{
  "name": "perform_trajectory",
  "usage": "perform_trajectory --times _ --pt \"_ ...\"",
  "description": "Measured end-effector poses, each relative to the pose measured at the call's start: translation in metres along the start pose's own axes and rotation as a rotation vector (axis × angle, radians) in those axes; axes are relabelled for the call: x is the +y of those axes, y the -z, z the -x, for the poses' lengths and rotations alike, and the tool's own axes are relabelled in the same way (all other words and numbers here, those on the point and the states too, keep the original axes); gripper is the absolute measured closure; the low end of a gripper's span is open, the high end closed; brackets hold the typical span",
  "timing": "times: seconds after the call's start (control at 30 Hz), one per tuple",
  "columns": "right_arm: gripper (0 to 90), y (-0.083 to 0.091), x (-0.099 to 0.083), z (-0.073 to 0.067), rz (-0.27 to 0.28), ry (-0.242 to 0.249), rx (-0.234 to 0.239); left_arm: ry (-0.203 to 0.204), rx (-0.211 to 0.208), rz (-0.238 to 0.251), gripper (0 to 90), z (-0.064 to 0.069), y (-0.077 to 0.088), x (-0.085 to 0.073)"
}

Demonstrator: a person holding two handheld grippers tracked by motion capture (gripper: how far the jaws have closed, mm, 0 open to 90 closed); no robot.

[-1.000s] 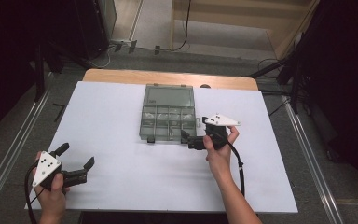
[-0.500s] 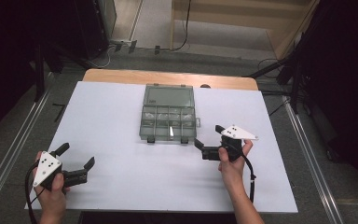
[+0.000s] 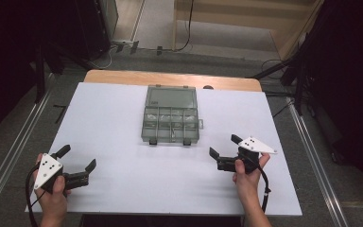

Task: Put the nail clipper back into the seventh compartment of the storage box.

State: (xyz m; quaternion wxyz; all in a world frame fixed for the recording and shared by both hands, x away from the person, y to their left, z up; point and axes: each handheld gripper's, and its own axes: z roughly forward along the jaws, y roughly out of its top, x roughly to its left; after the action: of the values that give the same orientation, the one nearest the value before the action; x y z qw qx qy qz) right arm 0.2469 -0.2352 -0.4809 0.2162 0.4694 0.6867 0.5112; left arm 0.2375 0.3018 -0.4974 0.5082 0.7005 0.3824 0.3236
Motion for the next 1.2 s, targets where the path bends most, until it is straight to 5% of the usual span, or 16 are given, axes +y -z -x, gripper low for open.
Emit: perform_trajectory --times 0.83,1.2 --pt "0.0 0.06 -0.033 0.036 0.016 -0.029 -0.092 -0.004 0.004 0.0 0.0 0.0 0.0 0.0" --pt "0.0 0.086 -0.043 0.056 0.067 -0.033 -0.128 -0.004 -0.008 0.0 0.0 0.0 -0.001 0.0"
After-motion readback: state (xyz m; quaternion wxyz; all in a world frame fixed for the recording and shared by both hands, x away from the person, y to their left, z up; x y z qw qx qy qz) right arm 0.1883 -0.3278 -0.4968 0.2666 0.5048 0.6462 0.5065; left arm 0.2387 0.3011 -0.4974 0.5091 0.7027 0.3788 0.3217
